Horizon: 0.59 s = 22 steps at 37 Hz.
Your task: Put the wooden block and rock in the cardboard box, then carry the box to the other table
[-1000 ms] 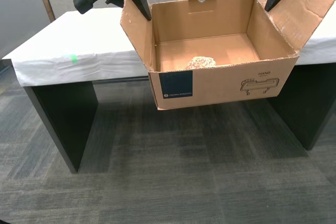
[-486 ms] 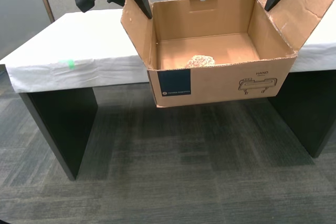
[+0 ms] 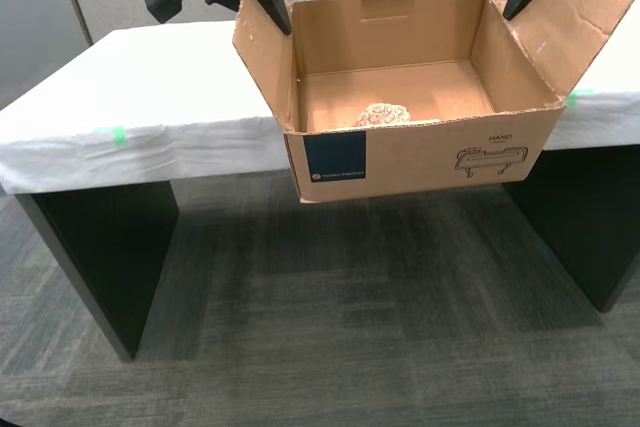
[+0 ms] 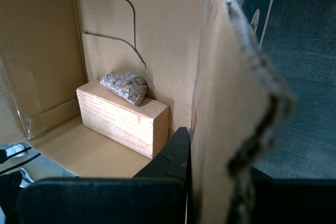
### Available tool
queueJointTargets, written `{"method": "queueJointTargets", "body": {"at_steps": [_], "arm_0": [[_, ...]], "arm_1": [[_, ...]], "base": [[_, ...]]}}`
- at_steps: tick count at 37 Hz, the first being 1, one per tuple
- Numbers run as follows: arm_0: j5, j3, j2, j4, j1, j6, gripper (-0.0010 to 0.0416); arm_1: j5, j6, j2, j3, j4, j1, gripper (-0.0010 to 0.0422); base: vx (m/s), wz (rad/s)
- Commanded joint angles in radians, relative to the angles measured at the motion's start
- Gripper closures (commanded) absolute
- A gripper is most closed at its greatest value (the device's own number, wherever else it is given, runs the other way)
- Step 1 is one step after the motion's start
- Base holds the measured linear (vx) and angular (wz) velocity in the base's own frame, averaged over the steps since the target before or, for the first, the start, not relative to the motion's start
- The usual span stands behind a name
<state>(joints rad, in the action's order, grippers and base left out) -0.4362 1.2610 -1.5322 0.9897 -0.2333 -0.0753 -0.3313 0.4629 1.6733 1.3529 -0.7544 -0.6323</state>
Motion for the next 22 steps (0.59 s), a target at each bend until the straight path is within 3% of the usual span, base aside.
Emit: {"method": "queueJointTargets", "body": {"at_steps": [1, 22], "arm_0": [[-0.03, 0.001, 0.0, -0.009, -0.003, 0.0, 0.0406], [-0.03, 0.001, 0.0, -0.019, -0.003, 0.0, 0.0406]], "arm_1": [[-0.036, -0.001, -0.003, 0.003, 0.016, -0.004, 0.0413], [-0.036, 0.02, 0.007, 0.003, 0.059, -0.005, 0.0413]], "base": [[0.124, -0.002], [0.151, -0.004]]}}
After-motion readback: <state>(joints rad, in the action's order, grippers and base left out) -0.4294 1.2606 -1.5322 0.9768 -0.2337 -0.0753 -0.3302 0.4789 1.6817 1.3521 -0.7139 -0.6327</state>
